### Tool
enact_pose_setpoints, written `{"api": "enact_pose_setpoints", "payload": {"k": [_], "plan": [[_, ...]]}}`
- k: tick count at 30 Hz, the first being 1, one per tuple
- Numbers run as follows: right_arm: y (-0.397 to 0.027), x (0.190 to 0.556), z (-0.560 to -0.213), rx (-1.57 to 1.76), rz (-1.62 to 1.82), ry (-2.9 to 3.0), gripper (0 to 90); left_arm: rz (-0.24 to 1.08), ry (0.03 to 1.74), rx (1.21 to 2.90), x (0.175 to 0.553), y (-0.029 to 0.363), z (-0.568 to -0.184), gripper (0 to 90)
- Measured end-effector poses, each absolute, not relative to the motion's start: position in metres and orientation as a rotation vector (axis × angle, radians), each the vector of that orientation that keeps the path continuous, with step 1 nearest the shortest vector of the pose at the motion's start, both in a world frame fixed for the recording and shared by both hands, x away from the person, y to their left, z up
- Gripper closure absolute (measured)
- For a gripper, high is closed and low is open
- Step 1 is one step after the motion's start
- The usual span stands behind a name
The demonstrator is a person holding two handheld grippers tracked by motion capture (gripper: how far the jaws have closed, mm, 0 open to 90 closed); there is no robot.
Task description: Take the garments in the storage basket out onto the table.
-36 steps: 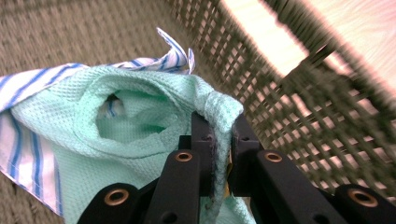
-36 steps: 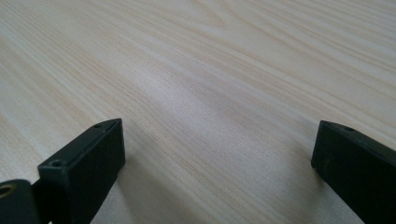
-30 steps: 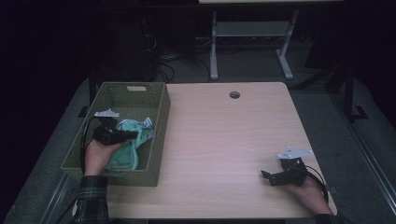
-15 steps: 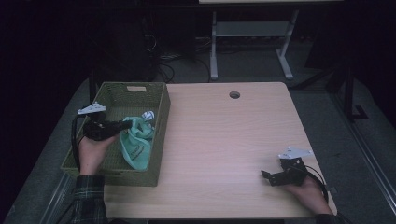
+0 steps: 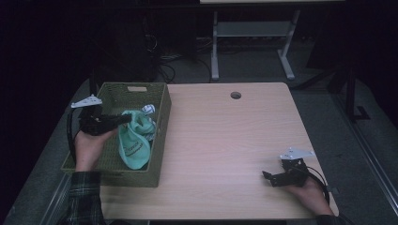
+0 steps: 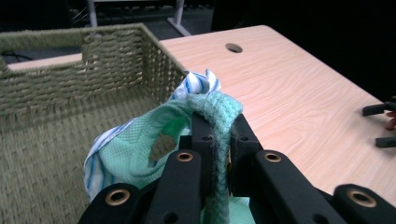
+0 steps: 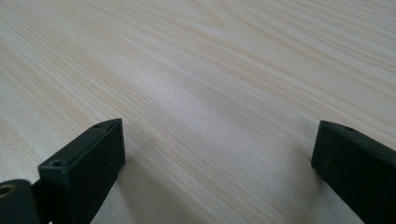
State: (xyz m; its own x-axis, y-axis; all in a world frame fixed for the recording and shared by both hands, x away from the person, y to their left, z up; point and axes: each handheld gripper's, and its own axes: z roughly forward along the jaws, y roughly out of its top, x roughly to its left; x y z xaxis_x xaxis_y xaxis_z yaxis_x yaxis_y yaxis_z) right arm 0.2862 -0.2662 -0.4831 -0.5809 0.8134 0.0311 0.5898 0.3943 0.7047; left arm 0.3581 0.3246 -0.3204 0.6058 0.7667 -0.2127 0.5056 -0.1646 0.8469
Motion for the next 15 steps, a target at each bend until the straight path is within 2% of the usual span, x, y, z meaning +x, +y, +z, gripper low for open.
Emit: {"api": "enact_pose_setpoints", "payload": {"k": [15], "plan": [[-0.266, 0.286, -0.483, 1.229, 0.984, 2.339, 2.3, 0.332, 0.961, 1.792, 0.359, 0.315, -0.284, 83.2]]}}
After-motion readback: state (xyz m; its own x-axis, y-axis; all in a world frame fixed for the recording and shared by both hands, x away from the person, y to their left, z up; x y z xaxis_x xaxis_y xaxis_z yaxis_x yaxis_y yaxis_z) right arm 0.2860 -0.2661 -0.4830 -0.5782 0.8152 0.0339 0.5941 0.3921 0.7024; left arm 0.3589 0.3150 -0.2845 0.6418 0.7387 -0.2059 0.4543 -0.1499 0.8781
